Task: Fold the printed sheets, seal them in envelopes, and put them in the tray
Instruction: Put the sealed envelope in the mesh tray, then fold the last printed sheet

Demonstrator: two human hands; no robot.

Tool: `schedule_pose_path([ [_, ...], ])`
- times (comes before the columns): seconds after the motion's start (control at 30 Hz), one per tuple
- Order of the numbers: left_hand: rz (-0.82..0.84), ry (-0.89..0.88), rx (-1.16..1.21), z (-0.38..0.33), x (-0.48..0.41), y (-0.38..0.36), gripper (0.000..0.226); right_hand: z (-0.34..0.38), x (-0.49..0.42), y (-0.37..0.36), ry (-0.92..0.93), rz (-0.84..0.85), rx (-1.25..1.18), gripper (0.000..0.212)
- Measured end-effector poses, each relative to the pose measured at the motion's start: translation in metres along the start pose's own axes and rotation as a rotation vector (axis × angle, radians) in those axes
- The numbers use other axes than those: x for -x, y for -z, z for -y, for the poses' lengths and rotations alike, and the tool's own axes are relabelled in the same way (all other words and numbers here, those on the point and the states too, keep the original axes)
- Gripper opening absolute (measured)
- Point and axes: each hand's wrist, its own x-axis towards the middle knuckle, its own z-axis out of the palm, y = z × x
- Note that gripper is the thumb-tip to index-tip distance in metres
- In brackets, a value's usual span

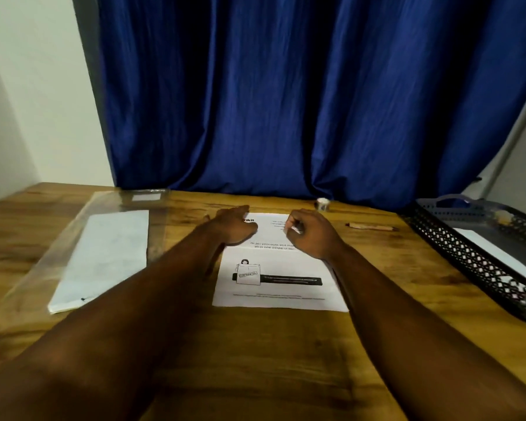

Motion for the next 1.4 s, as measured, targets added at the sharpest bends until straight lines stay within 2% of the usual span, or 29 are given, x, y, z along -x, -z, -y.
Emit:
schedule_pose_path([
  [0.13,-0.1,-0.017,-0.082,-0.01,-0.002,-0.01,0.078,-0.001,-0.001,-0.002,-0.005,-0.01,0.018,0.007],
  [0.3,-0.289,-0.038,-0.128,-0.016,-0.009,-0.018,0.058,-0.005,-0.003,-0.006,-0.01,-0.009,0.055,0.01],
  [0.47,-0.179,-0.1,-0.099,-0.012,-0.022,-0.014,0.078,-0.006,-0.004,-0.01,-0.049,-0.004,0.079,0.017],
  [0.6,-0.173,-0.108,-0.184,-0.019,-0.027,-0.005,0.079,-0.004,-0.005,-0.008,-0.068,0.004,0.061,0.018],
  [0.93,-0.179,-0.096,-0.116,-0.035,-0.032,-0.018,0.05,0.001,-0.005,-0.007,-0.098,0.006,0.114,0.022],
  [1.03,-0.188,-0.121,-0.144,-0.034,-0.035,-0.017,0.052,0.002,-0.004,-0.007,-0.113,0.015,0.122,0.026],
  [1.17,-0.192,-0.195,-0.168,-0.037,-0.034,-0.014,0.057,0.005,-0.004,-0.006,-0.161,0.01,0.107,0.035],
  [1.23,-0.191,-0.23,-0.114,-0.036,-0.03,-0.008,0.046,0.005,-0.003,-0.006,-0.178,-0.005,0.091,0.041],
  [1.3,-0.169,-0.252,-0.069,-0.035,-0.024,0.001,0.043,0.006,0.0,-0.004,-0.201,-0.033,0.073,0.051],
  [1.4,-0.149,-0.314,-0.135,-0.039,-0.017,0.018,0.049,0.011,0.002,0.0,-0.184,-0.084,0.139,0.069],
])
